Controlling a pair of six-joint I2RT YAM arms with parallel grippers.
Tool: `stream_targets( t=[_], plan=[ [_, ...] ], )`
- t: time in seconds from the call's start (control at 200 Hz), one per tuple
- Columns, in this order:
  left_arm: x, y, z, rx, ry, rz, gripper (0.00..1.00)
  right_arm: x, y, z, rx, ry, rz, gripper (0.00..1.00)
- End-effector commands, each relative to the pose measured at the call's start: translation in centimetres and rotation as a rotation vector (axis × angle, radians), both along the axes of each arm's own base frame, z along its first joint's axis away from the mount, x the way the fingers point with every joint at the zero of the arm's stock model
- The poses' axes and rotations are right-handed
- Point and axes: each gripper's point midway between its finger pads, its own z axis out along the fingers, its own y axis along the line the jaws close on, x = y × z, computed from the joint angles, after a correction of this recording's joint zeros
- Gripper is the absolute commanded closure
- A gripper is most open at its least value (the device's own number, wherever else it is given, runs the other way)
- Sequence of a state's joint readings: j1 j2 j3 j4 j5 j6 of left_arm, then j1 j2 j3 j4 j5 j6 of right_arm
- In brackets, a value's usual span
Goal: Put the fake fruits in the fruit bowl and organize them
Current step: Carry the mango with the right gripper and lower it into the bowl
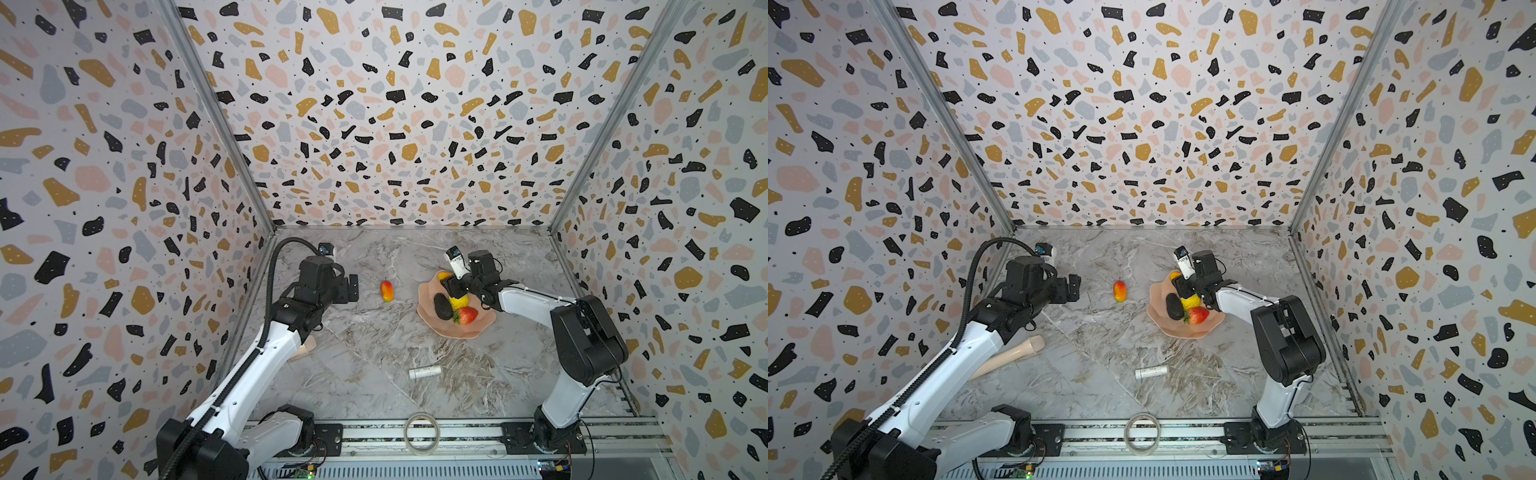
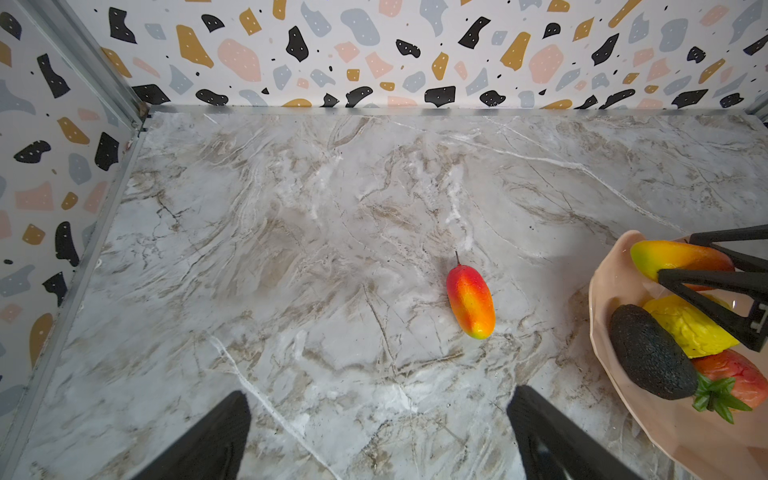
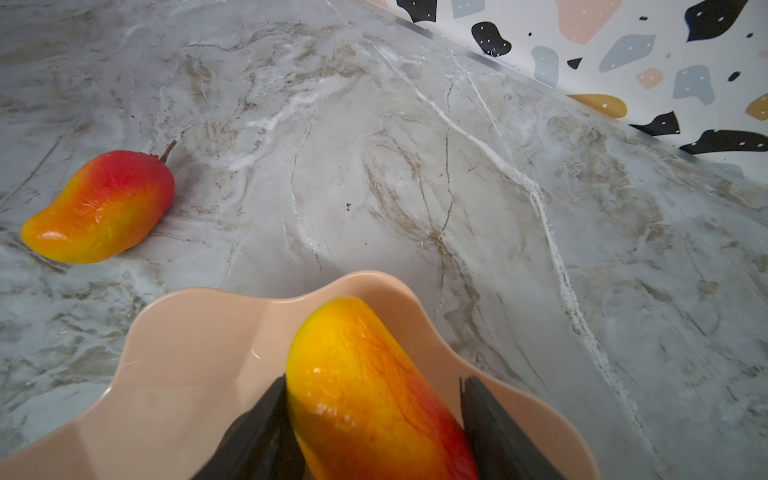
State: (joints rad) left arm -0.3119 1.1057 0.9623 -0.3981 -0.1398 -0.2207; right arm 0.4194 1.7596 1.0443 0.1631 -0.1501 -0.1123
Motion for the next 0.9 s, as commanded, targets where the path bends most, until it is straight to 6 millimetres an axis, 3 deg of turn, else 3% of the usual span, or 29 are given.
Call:
stream_targets(
  t=[0.0, 0.546, 0.896],
  plan=[
    [0.4, -0.4, 2.0, -0.008, -0.053, -0.013, 0.01, 0.1, -0.1, 1.2, 0.019, -0.029, 0.016, 0.79],
    [0.6, -0.6, 2.3, -0.011, -0.056, -0.020, 0.00, -0.1, -0.3, 0.2, 0.016, -0.007, 0.015, 0.52],
    [0.5, -0.6, 2.2, -0.014, -0.062, -0.020, 0.00, -0.2, -0.4, 1.8, 0.013, -0.024, 0.014, 0.27]
  ],
)
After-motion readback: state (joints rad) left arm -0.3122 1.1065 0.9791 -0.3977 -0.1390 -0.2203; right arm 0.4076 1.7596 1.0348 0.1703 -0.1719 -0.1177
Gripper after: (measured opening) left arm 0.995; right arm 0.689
